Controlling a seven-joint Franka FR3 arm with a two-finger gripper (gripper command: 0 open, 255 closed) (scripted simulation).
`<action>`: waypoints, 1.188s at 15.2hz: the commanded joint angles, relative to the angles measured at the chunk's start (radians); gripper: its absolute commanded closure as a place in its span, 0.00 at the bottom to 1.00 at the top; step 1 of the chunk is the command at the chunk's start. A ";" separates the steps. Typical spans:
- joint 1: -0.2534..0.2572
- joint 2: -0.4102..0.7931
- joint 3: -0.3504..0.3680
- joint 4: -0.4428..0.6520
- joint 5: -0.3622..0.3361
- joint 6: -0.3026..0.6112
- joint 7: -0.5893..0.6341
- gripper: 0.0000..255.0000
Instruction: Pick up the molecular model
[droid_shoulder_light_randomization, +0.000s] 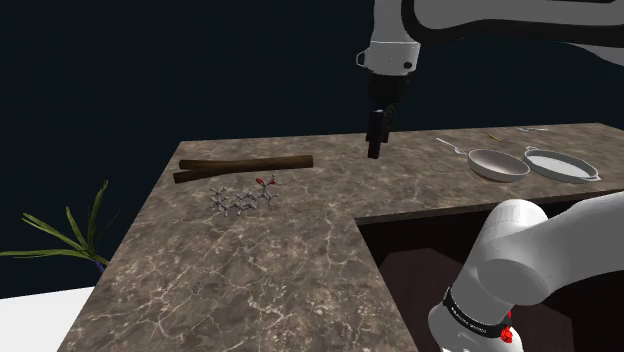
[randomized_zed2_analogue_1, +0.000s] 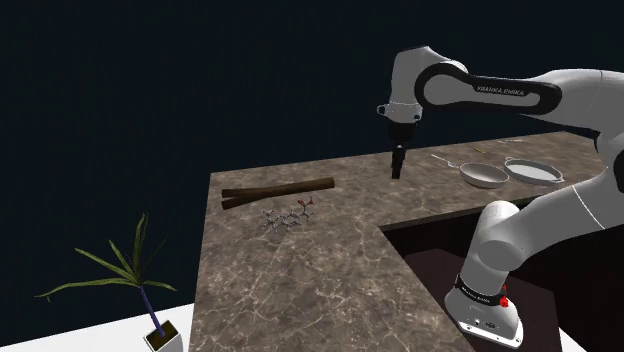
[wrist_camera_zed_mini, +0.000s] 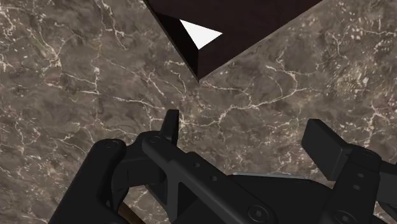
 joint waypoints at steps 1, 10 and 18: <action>0.000 0.000 0.000 0.000 0.000 0.000 0.000 0.00; -0.015 0.266 0.124 0.067 -0.003 0.240 0.164 0.00; -0.034 0.551 0.215 0.226 -0.088 0.386 0.331 0.00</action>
